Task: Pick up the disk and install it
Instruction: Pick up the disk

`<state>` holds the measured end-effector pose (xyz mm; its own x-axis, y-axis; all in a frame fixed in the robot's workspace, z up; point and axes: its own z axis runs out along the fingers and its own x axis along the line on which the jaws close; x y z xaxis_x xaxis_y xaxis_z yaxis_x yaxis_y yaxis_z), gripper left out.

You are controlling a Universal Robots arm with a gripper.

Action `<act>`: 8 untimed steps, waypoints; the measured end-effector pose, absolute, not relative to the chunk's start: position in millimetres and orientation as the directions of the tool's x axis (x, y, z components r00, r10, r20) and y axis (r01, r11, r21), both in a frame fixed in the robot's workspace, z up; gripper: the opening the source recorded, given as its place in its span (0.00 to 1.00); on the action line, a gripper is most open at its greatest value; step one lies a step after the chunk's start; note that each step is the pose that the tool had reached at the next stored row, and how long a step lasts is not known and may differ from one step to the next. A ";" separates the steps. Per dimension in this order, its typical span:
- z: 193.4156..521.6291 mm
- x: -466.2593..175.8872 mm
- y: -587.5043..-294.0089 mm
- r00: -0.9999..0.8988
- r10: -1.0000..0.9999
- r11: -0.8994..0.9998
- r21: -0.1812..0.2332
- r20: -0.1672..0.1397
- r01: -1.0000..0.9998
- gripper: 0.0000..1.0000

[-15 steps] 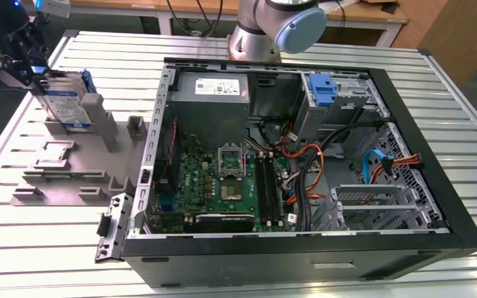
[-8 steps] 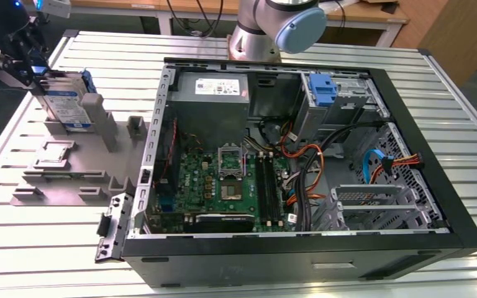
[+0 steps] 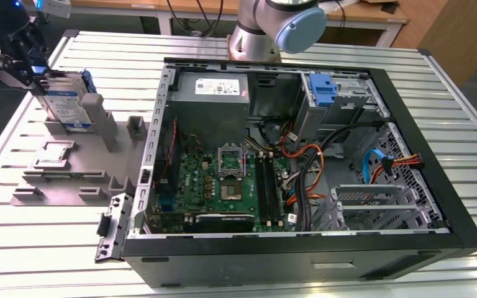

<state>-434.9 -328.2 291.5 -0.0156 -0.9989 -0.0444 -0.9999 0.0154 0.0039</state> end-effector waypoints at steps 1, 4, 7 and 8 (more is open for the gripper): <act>291.5 -434.9 -328.3 -0.016 -0.999 0.015 0.004 -0.044 -1.000 0.51; 291.5 -434.9 -328.2 -0.016 -0.999 0.015 0.006 -0.044 -1.000 0.51; 291.5 -434.8 -328.2 -0.016 -0.999 0.015 0.010 -0.045 -1.000 0.51; 291.5 -434.9 -328.3 -0.016 -0.999 0.015 0.011 -0.045 -1.000 0.51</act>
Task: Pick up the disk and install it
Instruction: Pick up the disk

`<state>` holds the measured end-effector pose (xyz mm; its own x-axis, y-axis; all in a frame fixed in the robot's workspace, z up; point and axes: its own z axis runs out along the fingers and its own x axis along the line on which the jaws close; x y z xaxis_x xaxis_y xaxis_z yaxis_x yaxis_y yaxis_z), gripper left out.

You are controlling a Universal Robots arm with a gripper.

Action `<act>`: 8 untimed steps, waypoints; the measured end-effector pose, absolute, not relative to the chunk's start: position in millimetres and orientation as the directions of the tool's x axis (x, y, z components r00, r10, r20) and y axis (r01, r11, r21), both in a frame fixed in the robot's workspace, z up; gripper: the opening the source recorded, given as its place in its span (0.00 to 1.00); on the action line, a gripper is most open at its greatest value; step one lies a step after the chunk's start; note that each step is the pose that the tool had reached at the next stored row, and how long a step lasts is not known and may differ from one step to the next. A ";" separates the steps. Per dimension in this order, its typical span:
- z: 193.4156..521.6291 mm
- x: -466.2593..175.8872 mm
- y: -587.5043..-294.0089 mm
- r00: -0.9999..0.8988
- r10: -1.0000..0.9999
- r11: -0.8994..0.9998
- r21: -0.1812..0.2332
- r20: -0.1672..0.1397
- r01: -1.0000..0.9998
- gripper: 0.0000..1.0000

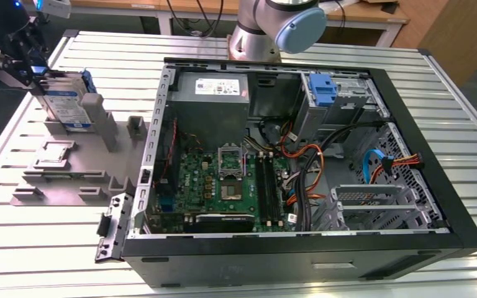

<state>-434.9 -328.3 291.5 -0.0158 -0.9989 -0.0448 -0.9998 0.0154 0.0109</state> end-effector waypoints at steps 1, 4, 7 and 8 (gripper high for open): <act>291.5 -434.9 -328.3 -0.016 -0.999 0.015 0.011 -0.045 -1.000 0.51; 291.5 -434.9 -328.2 -0.016 -0.999 0.015 0.012 -0.045 -1.000 0.51; 291.6 -434.9 -328.3 -0.016 -0.999 0.015 0.013 -0.045 -1.000 0.51; 291.5 -434.9 -328.3 -0.016 -0.999 0.015 0.013 -0.045 -1.000 0.51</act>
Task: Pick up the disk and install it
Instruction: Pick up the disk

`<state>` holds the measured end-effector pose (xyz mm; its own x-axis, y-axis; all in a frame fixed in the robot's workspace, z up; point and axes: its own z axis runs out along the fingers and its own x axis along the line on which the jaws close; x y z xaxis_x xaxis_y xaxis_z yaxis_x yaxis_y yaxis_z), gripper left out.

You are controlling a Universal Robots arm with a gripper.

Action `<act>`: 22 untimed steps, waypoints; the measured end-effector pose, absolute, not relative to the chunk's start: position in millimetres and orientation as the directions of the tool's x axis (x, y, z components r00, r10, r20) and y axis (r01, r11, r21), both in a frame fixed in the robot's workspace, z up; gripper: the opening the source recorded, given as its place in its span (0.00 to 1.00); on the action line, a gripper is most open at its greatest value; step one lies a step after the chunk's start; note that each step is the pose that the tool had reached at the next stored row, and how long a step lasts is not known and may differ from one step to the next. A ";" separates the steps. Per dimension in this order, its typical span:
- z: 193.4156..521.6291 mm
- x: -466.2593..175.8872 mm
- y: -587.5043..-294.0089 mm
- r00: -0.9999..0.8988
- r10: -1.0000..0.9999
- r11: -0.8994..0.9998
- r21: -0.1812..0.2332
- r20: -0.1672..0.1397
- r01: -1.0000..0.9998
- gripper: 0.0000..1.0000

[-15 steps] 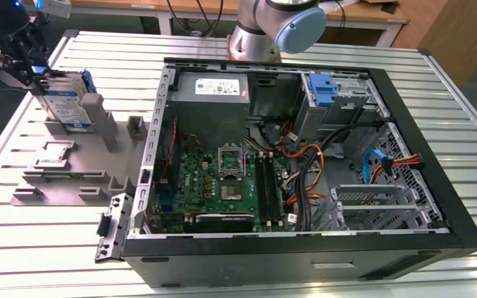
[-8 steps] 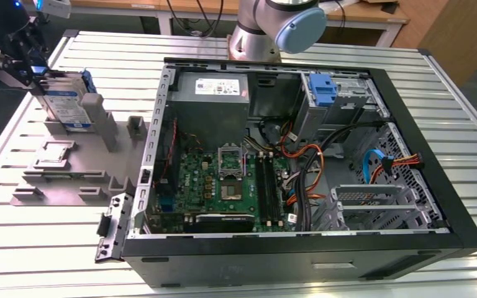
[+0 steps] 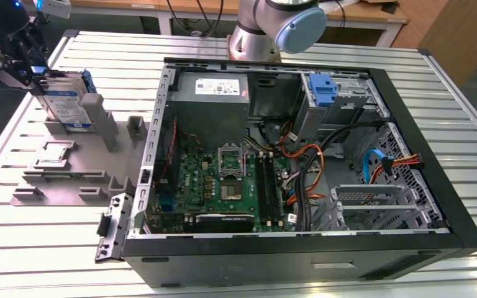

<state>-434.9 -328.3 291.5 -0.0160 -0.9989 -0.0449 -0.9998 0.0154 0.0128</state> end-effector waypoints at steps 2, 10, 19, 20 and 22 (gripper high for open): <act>291.5 -434.9 -328.2 -0.016 -0.999 0.015 0.013 -0.045 -1.000 0.51; 291.5 -434.9 -328.3 -0.016 -0.999 0.015 0.014 -0.045 -1.000 0.42; 291.6 -434.9 -328.3 -0.016 -0.999 0.015 0.017 -0.045 -1.000 0.41; 291.6 -434.9 -328.3 -0.016 -0.999 0.015 0.017 -0.045 -1.000 0.41; 291.6 -434.9 -328.3 -0.016 -0.999 0.015 0.017 -0.045 -1.000 0.37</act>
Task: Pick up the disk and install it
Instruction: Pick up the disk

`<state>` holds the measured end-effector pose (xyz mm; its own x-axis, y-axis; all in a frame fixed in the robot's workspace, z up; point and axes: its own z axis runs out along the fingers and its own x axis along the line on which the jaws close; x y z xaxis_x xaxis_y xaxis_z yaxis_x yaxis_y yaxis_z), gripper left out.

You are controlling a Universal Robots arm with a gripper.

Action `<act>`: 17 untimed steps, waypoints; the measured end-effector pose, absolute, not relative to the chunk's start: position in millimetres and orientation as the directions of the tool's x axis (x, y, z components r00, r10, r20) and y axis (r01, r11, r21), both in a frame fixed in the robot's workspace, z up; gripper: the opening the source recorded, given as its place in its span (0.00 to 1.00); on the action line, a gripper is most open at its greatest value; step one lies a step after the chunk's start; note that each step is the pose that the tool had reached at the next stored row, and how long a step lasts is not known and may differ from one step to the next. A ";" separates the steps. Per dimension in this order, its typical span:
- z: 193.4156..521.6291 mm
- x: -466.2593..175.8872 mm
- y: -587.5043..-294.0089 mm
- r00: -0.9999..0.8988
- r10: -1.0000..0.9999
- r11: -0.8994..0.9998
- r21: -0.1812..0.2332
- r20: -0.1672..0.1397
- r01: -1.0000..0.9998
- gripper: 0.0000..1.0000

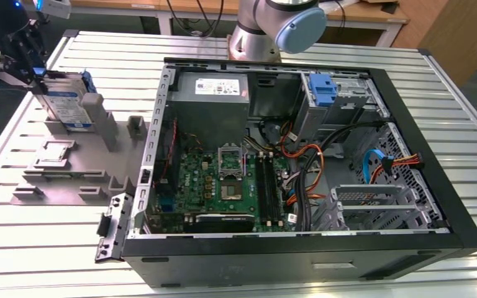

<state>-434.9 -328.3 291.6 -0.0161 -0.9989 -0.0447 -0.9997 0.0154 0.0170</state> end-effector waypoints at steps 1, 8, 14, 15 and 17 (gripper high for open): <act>291.5 -434.9 -328.2 -0.016 -0.999 0.015 0.019 -0.045 -1.000 0.37; 291.5 -434.9 -328.3 -0.016 -0.999 0.015 0.022 -0.045 -1.000 0.37; 291.5 -434.9 -328.2 -0.010 -0.999 0.009 0.023 -0.045 -1.000 0.37; 291.5 -434.9 -328.2 -0.005 -0.999 0.004 0.023 -0.045 -1.000 0.37; 291.5 -434.9 -328.3 -0.003 -0.999 0.002 0.023 -0.045 -1.000 0.37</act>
